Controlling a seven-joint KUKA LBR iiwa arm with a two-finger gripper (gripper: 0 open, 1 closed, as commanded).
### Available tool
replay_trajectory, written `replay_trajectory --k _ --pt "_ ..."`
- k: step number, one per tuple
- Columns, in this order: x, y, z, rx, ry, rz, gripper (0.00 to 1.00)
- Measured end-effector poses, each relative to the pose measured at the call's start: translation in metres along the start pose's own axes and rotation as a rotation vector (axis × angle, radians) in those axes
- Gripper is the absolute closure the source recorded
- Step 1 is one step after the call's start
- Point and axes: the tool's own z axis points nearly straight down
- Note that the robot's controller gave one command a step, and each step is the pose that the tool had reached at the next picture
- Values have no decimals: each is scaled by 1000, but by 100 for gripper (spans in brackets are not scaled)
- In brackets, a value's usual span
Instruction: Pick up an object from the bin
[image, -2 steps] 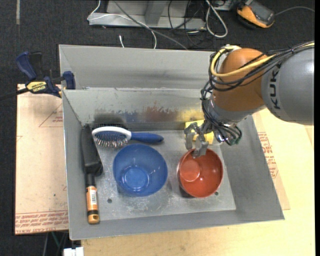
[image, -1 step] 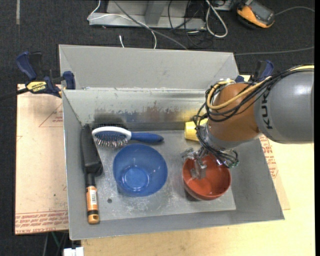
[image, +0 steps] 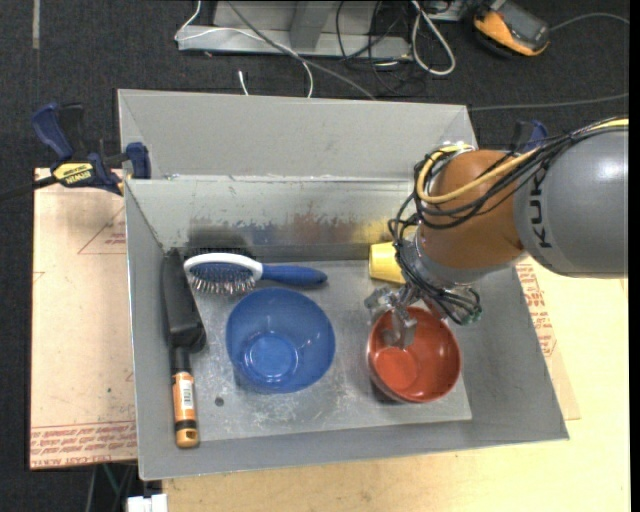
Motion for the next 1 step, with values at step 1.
replay_trajectory --k 1 --pt "9 2 14 7 -27 15 100"
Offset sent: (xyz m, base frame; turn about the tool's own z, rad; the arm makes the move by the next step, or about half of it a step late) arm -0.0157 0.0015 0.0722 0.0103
